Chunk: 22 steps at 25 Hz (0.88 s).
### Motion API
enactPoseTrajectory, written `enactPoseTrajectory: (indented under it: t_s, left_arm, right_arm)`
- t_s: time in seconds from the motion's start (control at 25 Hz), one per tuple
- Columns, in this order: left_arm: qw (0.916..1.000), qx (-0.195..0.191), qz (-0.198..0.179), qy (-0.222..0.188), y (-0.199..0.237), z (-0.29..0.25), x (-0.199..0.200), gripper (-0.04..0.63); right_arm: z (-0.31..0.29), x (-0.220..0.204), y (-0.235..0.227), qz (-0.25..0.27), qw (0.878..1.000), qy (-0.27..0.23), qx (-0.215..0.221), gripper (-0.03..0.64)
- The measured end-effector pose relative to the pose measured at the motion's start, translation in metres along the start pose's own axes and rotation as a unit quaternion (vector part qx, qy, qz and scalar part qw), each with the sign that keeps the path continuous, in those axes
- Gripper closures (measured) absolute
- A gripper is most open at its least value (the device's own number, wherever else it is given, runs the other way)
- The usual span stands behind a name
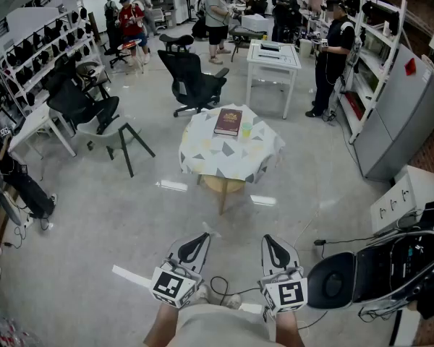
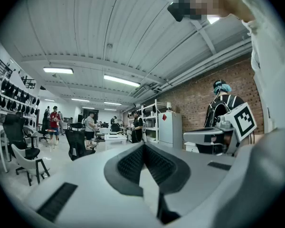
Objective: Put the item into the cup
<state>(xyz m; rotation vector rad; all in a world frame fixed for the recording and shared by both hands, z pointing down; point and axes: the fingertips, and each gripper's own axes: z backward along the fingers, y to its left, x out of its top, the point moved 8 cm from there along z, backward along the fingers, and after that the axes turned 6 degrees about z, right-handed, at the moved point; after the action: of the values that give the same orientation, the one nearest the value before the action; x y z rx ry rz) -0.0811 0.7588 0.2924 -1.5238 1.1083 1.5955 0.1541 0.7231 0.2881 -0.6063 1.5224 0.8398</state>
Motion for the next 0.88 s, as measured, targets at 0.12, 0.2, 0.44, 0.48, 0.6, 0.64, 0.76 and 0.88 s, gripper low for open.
enactPoseTrajectory:
  t_s: [0.12, 0.2, 0.44, 0.48, 0.6, 0.64, 0.76, 0.88]
  left_arm:
    - [1.0000, -0.001, -0.003, -0.002, 0.000, 0.005, 0.000, 0.584]
    - [1.0000, 0.001, -0.004, -0.003, 0.001, 0.008, 0.000, 0.584]
    - [0.9999, 0.010, -0.007, -0.007, 0.004, 0.009, 0.002, 0.584]
    - [0.9999, 0.010, -0.007, -0.008, 0.005, 0.007, 0.002, 0.584]
    - [0.9999, 0.007, -0.002, -0.007, 0.014, -0.001, 0.002, 0.584]
    - [1.0000, 0.004, -0.001, -0.008, 0.019, -0.004, 0.002, 0.584]
    - [0.9999, -0.011, -0.001, -0.011, 0.038, -0.017, 0.001, 0.584]
    - [0.9996, -0.028, 0.000, -0.010, 0.063, -0.029, 0.004, 0.584]
  right_arm:
    - [-0.001, -0.002, 0.006, -0.003, 1.000, 0.000, 0.000, 0.611]
    - [-0.002, -0.002, 0.009, -0.008, 1.000, -0.007, 0.000, 0.611]
    - [-0.007, -0.004, 0.012, -0.014, 1.000, -0.012, 0.004, 0.609]
    - [-0.009, -0.004, 0.011, -0.014, 1.000, -0.010, 0.003, 0.609]
    - [-0.018, -0.004, 0.010, -0.012, 1.000, -0.005, -0.002, 0.609]
    - [-0.023, -0.004, 0.011, -0.010, 1.000, -0.003, -0.005, 0.609]
    - [-0.041, -0.005, 0.014, -0.005, 1.000, 0.003, -0.017, 0.609]
    - [-0.064, -0.004, 0.018, -0.004, 1.000, 0.007, -0.030, 0.609]
